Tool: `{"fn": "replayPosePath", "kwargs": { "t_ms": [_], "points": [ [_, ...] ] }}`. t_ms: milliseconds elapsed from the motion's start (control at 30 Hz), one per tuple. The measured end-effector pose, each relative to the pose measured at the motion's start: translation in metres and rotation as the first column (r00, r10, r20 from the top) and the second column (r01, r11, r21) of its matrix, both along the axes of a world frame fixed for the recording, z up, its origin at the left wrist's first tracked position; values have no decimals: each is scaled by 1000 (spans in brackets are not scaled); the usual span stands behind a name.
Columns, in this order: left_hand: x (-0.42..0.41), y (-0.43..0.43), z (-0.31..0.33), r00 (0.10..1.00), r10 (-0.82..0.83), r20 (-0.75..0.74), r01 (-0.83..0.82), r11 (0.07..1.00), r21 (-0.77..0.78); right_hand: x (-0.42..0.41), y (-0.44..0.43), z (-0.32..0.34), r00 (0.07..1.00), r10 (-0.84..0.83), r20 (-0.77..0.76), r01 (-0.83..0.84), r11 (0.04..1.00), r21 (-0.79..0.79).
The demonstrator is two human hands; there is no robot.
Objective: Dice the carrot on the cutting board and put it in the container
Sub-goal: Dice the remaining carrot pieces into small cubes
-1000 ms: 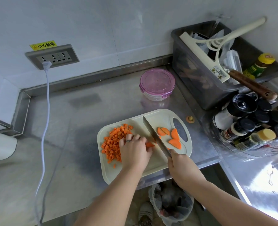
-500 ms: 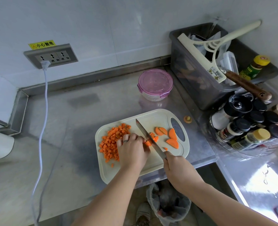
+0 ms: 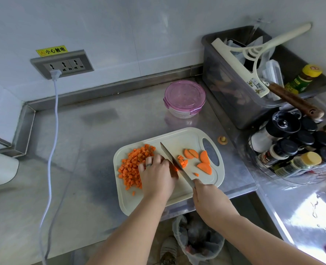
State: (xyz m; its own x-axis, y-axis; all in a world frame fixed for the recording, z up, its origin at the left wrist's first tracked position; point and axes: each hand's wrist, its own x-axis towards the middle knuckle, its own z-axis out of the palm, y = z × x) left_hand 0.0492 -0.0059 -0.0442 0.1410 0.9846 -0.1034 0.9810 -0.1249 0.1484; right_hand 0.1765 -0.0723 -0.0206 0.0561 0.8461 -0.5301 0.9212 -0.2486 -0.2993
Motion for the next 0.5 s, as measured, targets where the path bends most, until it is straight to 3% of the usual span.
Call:
{"fn": "replayPosePath", "kwargs": {
  "t_ms": [500],
  "points": [
    [-1,2,-3,999,-2,-38,1,1000,-22,-3,3,3,1000,3,2,-3,995,-101]
  ]
}}
